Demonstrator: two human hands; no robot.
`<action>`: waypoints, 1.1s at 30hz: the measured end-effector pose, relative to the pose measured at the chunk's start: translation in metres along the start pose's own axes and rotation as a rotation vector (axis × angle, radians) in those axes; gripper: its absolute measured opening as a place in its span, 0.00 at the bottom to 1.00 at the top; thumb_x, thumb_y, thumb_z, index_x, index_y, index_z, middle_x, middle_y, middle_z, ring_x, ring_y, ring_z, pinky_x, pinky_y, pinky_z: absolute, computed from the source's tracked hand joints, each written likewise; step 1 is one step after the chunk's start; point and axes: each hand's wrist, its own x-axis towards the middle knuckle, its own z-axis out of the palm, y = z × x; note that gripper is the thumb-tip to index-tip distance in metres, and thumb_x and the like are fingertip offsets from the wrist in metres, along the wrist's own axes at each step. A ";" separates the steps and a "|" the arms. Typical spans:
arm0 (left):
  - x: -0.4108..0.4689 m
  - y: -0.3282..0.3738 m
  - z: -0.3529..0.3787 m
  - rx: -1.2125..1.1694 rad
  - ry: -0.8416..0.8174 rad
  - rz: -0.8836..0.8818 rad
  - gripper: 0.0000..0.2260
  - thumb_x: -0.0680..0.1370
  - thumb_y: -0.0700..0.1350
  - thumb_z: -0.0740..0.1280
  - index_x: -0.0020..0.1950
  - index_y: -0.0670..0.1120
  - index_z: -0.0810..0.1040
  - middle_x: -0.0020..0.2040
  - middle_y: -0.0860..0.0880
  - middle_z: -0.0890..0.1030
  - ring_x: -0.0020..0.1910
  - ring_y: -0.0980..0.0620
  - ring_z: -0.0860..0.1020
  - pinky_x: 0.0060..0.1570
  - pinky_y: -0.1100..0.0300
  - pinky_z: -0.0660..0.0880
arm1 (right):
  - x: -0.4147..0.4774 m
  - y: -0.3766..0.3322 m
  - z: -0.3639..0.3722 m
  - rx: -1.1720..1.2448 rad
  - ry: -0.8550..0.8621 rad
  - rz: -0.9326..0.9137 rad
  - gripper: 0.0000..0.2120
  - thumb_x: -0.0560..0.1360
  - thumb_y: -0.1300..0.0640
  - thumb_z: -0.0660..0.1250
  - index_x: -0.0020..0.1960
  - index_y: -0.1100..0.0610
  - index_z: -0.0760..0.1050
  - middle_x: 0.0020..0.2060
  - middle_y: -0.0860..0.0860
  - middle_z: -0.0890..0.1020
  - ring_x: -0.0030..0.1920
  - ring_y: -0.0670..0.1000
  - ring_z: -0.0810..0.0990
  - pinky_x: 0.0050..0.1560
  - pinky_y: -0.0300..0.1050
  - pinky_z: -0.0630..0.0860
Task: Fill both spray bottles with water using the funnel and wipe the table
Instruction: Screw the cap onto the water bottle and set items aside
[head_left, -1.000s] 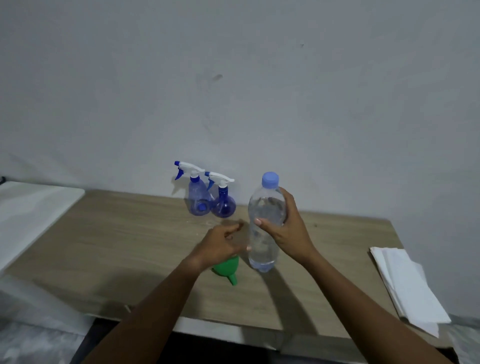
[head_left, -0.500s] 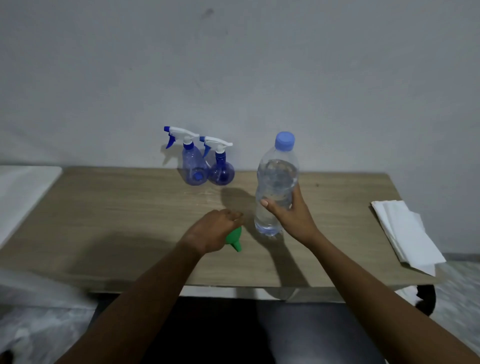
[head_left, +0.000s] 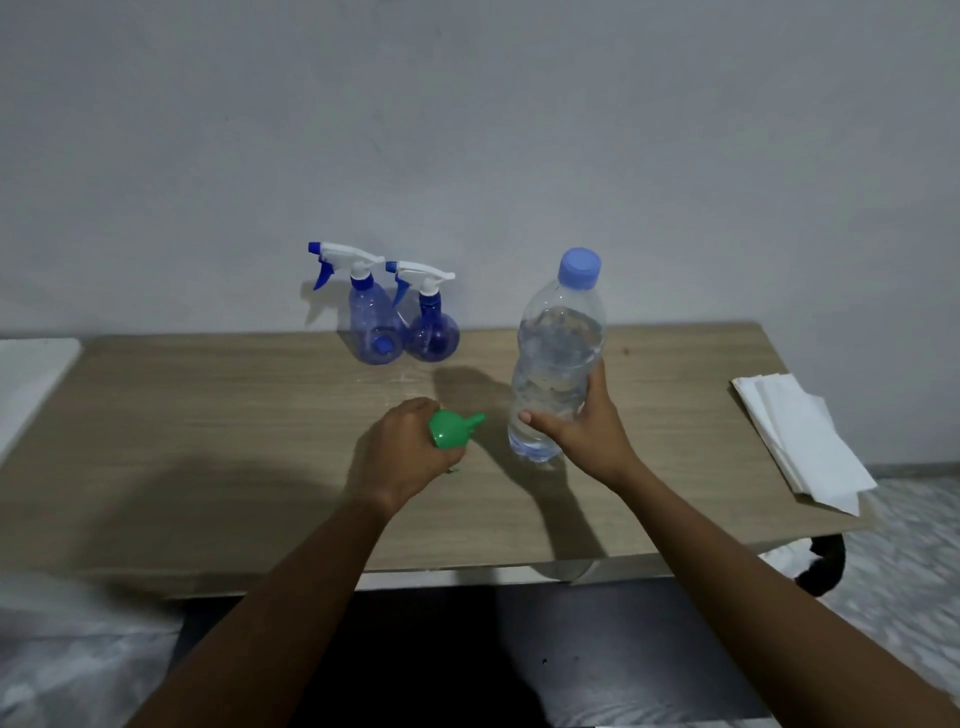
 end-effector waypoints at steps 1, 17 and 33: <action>-0.005 -0.002 -0.001 -0.050 0.017 -0.083 0.23 0.62 0.66 0.71 0.50 0.55 0.77 0.45 0.56 0.82 0.44 0.52 0.80 0.44 0.54 0.79 | -0.001 0.000 0.001 0.004 0.003 0.000 0.43 0.67 0.55 0.82 0.72 0.42 0.60 0.66 0.48 0.77 0.65 0.46 0.79 0.66 0.50 0.78; 0.037 0.041 -0.001 -0.139 0.039 -0.255 0.21 0.68 0.61 0.75 0.58 0.54 0.82 0.49 0.50 0.85 0.49 0.46 0.82 0.40 0.61 0.69 | 0.052 -0.005 0.005 -0.136 0.179 -0.062 0.37 0.65 0.51 0.82 0.69 0.47 0.68 0.59 0.47 0.82 0.59 0.49 0.82 0.60 0.53 0.80; 0.148 0.058 0.047 -0.055 -0.021 -0.236 0.15 0.76 0.46 0.72 0.62 0.45 0.79 0.55 0.45 0.83 0.54 0.44 0.82 0.48 0.55 0.77 | 0.163 0.018 0.004 -0.198 0.223 -0.142 0.37 0.69 0.49 0.79 0.71 0.51 0.64 0.64 0.48 0.76 0.63 0.48 0.76 0.63 0.47 0.76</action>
